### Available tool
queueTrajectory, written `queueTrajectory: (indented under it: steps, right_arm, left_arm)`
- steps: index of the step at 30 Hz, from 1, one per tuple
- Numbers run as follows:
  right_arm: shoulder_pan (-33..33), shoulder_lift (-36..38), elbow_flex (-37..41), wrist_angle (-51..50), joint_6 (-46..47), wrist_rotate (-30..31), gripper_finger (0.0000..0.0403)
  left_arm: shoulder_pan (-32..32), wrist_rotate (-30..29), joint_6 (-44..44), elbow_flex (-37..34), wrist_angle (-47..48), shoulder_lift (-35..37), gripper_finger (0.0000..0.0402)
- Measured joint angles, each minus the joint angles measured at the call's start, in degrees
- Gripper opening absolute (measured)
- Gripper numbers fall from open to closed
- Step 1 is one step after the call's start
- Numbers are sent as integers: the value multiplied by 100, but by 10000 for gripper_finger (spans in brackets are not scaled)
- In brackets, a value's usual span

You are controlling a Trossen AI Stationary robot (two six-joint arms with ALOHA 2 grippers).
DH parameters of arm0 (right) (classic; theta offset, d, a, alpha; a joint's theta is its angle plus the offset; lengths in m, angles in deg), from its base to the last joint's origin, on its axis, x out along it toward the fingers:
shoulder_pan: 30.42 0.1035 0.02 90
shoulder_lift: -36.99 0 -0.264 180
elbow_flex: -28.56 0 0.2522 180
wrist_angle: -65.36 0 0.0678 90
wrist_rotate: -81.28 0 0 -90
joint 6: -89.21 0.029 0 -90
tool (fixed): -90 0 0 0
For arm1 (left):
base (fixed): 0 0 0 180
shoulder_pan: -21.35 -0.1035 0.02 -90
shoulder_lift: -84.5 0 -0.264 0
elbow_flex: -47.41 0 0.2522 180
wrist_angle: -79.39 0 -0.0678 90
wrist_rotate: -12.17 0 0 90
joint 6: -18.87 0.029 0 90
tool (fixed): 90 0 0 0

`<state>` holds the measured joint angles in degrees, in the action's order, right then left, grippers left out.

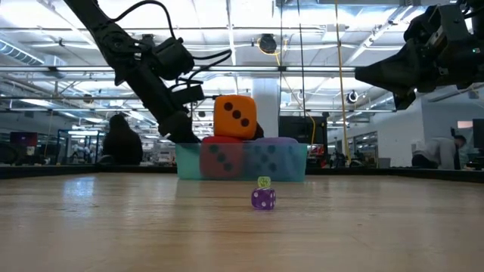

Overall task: Pick & Place Dice
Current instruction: Put the small purple dice into the blue bin

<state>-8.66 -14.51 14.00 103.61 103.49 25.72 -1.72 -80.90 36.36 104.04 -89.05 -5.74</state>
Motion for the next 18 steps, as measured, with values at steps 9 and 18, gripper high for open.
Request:
queueTrajectory:
  steps: [9,18]
  right_arm:
    - [0,0,0,-11,0,-11,4]
    - [4,0,-2,-100,0,-15,4]
  left_arm:
    - [235,-675,238,0,51,632,294]
    - [479,-723,366,-78,418,3012,230]
